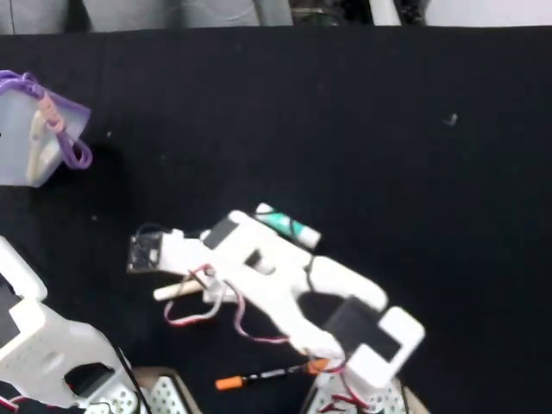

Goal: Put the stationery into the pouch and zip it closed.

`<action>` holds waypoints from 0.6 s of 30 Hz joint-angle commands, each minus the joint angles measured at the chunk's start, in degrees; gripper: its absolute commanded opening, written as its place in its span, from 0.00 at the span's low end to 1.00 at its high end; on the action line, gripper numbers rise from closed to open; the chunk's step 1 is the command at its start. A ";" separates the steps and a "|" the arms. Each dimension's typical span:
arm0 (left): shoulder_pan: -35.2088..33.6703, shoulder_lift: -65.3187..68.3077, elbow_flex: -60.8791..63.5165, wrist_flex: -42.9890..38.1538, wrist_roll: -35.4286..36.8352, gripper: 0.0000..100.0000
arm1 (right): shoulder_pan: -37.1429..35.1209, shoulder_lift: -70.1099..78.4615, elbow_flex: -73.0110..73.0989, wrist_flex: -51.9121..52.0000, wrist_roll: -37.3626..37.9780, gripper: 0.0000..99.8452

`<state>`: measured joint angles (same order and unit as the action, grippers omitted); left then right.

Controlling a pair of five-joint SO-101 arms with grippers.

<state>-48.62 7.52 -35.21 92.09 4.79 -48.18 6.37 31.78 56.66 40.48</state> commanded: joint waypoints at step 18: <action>1.89 -0.97 -2.77 0.53 -0.97 0.03 | 3.52 4.44 -24.48 18.81 0.44 0.05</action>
<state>-48.00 7.52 -35.21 92.09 4.79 -47.56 14.29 13.76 71.08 40.57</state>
